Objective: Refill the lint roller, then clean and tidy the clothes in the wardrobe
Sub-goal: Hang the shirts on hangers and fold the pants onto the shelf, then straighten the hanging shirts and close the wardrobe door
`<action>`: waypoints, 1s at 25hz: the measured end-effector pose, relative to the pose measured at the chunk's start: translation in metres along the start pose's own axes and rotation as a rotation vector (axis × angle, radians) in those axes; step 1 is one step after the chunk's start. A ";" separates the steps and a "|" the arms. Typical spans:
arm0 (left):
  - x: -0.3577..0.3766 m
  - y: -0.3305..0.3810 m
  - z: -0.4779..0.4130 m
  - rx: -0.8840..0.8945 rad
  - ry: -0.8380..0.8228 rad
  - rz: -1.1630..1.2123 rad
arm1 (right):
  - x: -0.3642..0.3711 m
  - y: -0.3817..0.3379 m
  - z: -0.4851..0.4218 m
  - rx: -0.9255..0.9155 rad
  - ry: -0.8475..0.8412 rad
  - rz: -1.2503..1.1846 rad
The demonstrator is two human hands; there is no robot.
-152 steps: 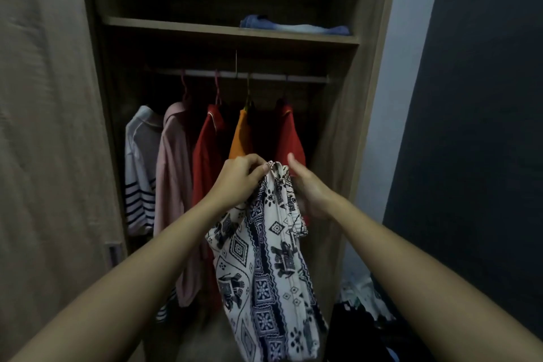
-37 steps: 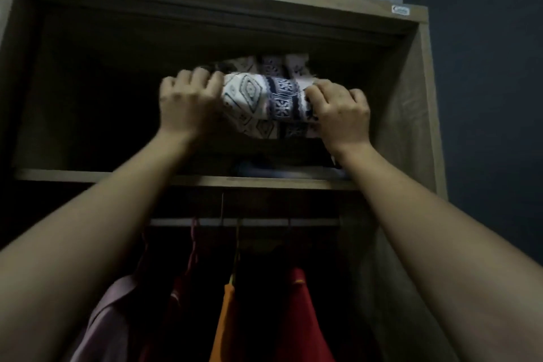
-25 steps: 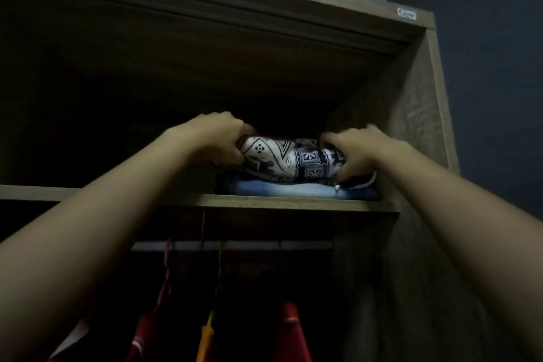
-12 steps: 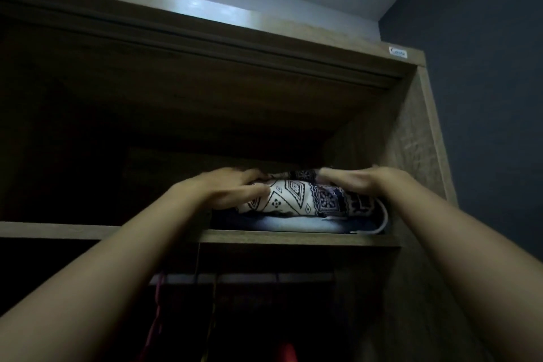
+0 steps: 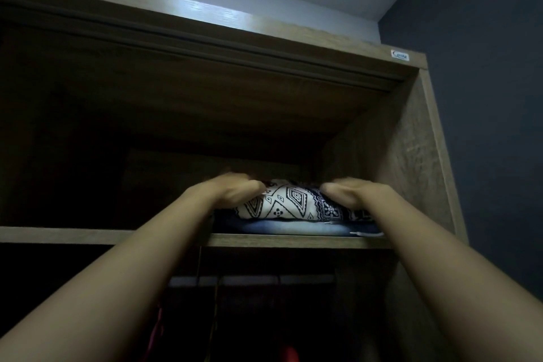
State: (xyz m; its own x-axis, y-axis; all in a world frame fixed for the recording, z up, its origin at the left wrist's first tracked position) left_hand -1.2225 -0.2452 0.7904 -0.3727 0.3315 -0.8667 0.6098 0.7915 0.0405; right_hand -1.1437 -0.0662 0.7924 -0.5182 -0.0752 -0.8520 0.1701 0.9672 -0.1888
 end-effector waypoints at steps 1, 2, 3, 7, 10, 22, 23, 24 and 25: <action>0.001 0.000 -0.001 0.010 -0.010 0.051 | 0.000 0.003 -0.001 0.029 -0.003 -0.037; 0.002 -0.001 -0.001 0.010 -0.014 0.077 | -0.001 0.004 0.000 0.043 0.004 -0.020; 0.001 -0.002 -0.001 0.010 -0.008 0.073 | -0.003 0.004 0.001 0.042 0.035 0.024; -0.023 0.002 0.012 0.040 0.195 -0.065 | -0.035 -0.004 0.013 -0.109 0.345 0.098; -0.042 0.023 0.041 0.116 0.417 -0.108 | -0.051 -0.014 0.032 -0.260 0.495 0.044; 0.103 0.029 0.257 0.087 0.327 0.026 | 0.168 -0.060 0.280 -0.409 0.298 -0.297; 0.126 0.021 0.281 0.061 0.267 0.017 | 0.197 -0.067 0.306 -0.399 0.220 -0.323; 0.148 0.012 0.305 0.037 0.208 0.000 | 0.224 -0.076 0.332 -0.395 0.149 -0.348; 0.167 0.003 0.329 0.020 0.151 -0.033 | 0.251 -0.087 0.356 -0.394 0.075 -0.360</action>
State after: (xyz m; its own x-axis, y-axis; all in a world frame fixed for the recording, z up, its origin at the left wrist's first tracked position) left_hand -1.0525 -0.3563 0.4824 -0.4930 0.3803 -0.7825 0.6090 0.7932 0.0018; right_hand -0.9902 -0.2555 0.4207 -0.5467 -0.4151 -0.7271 -0.3495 0.9023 -0.2524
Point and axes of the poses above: each hand's wrist, its own z-axis away from the middle knuckle, its own x-axis out of the palm, y = z × x, the point moved 9 cm from there along -z, towards the middle knuckle, and after that the axes turned 10 degrees about -z, right-handed, at the moved point
